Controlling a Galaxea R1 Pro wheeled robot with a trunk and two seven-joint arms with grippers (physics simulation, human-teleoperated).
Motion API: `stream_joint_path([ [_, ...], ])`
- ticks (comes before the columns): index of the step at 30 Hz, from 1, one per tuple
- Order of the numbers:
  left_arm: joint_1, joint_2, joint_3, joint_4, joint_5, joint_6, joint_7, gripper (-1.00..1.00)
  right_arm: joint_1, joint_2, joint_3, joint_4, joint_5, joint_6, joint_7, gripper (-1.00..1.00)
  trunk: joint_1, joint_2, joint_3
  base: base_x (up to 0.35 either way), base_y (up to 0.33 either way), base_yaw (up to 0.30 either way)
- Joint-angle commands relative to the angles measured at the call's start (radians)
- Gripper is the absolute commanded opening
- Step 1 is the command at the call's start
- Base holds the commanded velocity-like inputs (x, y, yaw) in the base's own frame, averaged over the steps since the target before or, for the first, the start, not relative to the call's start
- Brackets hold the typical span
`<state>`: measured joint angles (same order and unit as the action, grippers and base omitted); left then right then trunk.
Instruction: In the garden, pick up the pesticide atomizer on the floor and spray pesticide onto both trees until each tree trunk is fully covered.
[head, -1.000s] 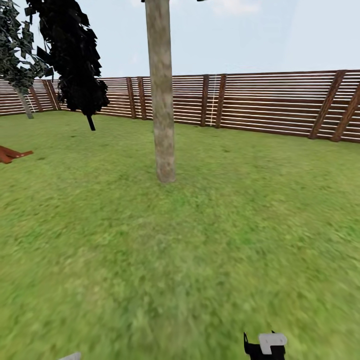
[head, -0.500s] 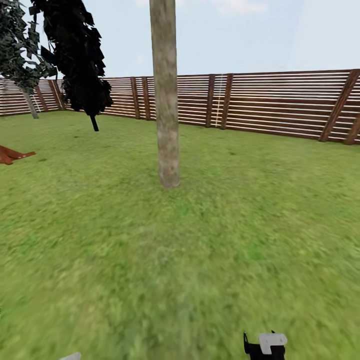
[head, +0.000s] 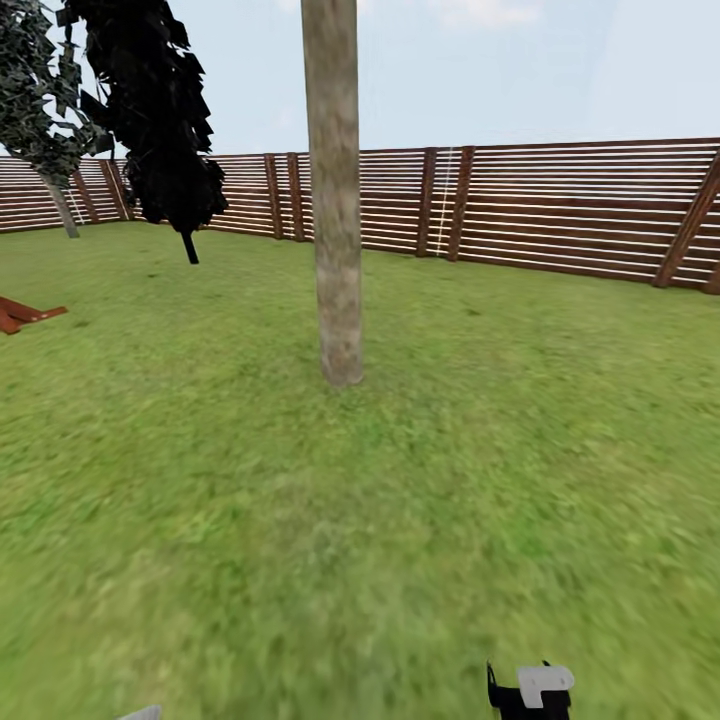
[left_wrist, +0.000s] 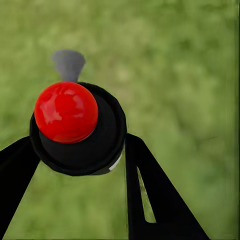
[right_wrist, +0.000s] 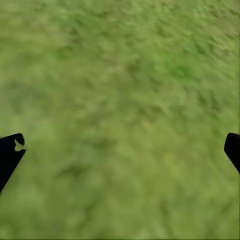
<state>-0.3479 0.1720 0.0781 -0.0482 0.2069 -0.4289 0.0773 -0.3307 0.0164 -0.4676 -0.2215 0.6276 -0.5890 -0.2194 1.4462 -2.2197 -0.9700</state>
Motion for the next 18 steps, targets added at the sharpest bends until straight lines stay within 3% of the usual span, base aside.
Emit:
stream_joint_path([
  [1, -0.001, 0.000, 0.008, 0.001, -0.003, -0.003, -0.001, -1.00, -0.001, 0.000, -0.005, 0.001, 0.010, -0.002, -0.007, 1.00, 0.000, 0.000, -0.001, 0.339, 0.000, 0.000],
  [18, -0.001, 0.002, 0.008, -0.001, -0.003, -0.003, -0.003, -1.00, -0.001, 0.000, -0.005, 0.002, 0.008, -0.002, -0.008, 1.00, 0.000, 0.000, -0.001, 0.339, 0.000, 0.047],
])
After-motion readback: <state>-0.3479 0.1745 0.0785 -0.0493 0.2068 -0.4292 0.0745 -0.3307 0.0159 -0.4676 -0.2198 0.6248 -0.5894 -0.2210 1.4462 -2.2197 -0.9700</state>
